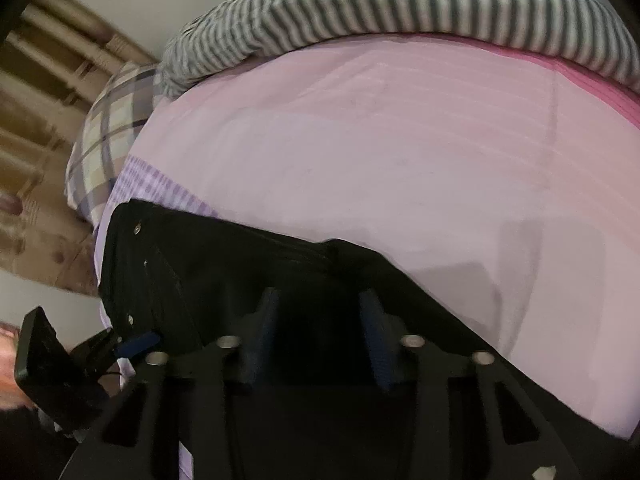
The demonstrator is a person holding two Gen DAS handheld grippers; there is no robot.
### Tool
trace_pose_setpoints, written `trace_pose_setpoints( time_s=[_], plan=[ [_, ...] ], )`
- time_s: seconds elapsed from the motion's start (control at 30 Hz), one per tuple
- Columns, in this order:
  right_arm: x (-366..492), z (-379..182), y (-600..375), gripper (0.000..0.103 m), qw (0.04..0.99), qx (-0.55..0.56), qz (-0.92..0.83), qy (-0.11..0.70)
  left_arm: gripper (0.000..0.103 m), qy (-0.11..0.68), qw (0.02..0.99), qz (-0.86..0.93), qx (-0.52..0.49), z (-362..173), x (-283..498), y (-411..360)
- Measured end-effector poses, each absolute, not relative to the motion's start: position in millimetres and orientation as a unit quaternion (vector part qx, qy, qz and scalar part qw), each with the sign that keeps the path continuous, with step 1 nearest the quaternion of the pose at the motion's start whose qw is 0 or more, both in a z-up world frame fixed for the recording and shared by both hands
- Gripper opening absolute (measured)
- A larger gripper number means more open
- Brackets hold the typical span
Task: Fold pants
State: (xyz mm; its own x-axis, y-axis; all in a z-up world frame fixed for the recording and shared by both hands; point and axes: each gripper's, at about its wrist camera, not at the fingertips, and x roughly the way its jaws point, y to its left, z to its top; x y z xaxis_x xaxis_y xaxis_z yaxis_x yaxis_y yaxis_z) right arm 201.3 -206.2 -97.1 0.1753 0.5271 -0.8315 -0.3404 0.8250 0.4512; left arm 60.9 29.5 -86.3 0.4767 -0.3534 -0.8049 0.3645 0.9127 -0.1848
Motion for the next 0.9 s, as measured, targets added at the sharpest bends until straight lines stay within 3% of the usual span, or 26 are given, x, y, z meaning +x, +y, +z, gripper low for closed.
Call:
trace_pose_setpoints(
  time_s=[0.1,0.37,0.47,0.53,0.6,0.9],
  plan=[
    [204.9,-90.6,-205.5,0.004,0.773,0.082,0.282,0.562,0.049,0.468,0.858,-0.212,-0.004,-86.1,62.2,32.0],
    [227.4,-90.1,-212.9,0.001,0.791,0.104,0.254,0.547,0.049,0.466,0.859,-0.210,0.003,-87.3,63.6,30.5],
    [223.9,-91.2,-220.9,0.008,0.786,0.124,0.254,0.550,0.050,0.468,0.859,-0.209,0.006,-85.9,62.1,31.2],
    [218.0,-84.2,-226.8,0.018,0.789,0.121,0.254,0.546,0.050,0.470,0.857,-0.208,0.006,-84.8,62.6,31.8],
    [211.5,-77.7,-228.9,0.046,0.791,0.107,0.261,0.543,0.050,0.470,0.857,-0.211,0.000,-80.5,61.5,31.1],
    [212.9,-102.7,-203.0,0.047,0.761,0.074,0.293,0.575,0.050,0.485,0.836,-0.256,0.026,-85.1,50.6,4.6]
  ],
)
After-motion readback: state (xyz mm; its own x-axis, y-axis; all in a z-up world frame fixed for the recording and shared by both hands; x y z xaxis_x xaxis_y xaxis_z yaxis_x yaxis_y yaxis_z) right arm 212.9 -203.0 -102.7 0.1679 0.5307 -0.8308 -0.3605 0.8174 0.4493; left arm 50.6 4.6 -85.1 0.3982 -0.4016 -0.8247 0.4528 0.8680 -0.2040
